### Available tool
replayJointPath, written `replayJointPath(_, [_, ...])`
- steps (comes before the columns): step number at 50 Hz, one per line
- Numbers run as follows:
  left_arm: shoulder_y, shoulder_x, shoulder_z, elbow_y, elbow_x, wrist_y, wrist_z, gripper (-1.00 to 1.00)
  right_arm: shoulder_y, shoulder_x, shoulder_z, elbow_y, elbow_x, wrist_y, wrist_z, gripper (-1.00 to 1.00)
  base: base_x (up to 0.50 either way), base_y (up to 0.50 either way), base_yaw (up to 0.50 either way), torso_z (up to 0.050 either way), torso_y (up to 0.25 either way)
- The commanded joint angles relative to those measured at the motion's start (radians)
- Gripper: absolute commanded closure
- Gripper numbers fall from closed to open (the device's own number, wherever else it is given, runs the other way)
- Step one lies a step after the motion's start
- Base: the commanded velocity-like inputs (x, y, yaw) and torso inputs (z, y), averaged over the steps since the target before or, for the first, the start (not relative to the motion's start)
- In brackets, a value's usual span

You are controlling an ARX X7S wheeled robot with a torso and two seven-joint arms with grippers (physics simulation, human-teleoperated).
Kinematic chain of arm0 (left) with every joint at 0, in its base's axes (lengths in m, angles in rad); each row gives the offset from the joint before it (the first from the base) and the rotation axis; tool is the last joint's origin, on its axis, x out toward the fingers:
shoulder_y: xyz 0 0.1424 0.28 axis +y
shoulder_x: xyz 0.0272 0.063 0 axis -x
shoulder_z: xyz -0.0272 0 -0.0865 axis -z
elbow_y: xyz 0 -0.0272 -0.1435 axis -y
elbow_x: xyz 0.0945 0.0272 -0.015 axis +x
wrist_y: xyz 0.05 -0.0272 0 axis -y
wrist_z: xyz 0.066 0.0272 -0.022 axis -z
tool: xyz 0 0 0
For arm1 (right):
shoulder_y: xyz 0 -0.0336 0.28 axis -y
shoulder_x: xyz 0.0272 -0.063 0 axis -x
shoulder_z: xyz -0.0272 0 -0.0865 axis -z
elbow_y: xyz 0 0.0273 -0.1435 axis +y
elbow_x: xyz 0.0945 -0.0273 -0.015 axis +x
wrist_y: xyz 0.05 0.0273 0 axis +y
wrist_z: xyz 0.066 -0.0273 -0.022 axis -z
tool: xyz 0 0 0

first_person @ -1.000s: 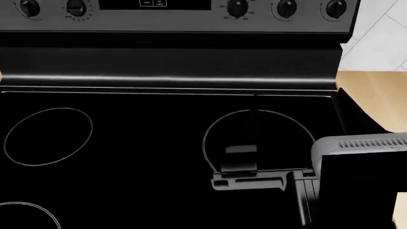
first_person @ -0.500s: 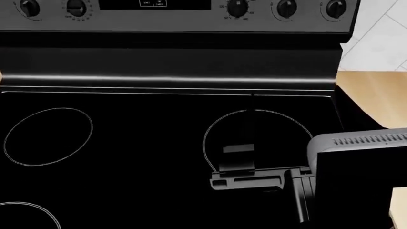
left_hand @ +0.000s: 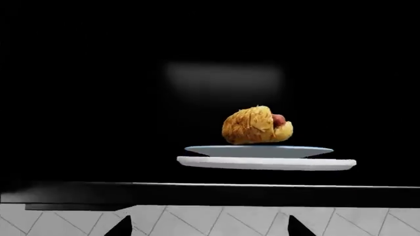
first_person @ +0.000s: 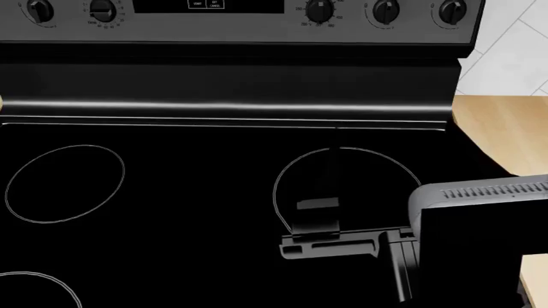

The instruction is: Pick the hot dog from the counter and place it in the microwave.

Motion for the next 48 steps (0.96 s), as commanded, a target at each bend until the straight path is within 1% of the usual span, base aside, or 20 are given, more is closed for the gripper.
replayJointPath(1, [0.164, 0.0, -0.036, 0.087, 0.003, -0.003, 0.023, -1.0, 0.001, -0.001, -0.007, 0.002, -0.001, -0.001, 0.001, -1.0, 0.0, 0.0, 0.0, 0.0, 0.0])
replayJointPath(9, [0.262, 0.0, -0.06, 0.13, -0.02, -0.003, 0.023, -1.0, 0.004, -0.003, -0.013, 0.006, -0.005, -0.001, -0.001, -1.0, 0.0, 0.0, 0.0, 0.0, 0.0])
replayJointPath(19, [0.457, 0.0, -0.135, 0.193, -0.046, -0.003, 0.023, -1.0, 0.008, -0.004, -0.017, 0.01, -0.003, 0.0, 0.001, -1.0, 0.0, 0.0, 0.0, 0.0, 0.0])
replayJointPath(26, [0.573, 0.0, -0.189, 0.207, -0.079, -0.003, 0.023, -1.0, 0.016, 0.0, -0.016, 0.011, 0.007, 0.007, 0.007, -1.0, 0.0, 0.0, 0.0, 0.0, 0.0])
replayJointPath(38, [0.753, 0.0, -0.246, 0.219, -0.124, -0.003, 0.023, -1.0, -0.001, 0.0, -0.021, 0.018, -0.007, -0.005, 0.005, -1.0, 0.0, 0.0, 0.0, 0.0, 0.0])
replayJointPath(48, [0.846, 0.0, -0.284, 0.206, -0.131, -0.003, 0.023, -1.0, -0.018, -0.002, -0.024, 0.011, -0.006, -0.01, 0.014, -1.0, 0.0, 0.0, 0.0, 0.0, 0.0])
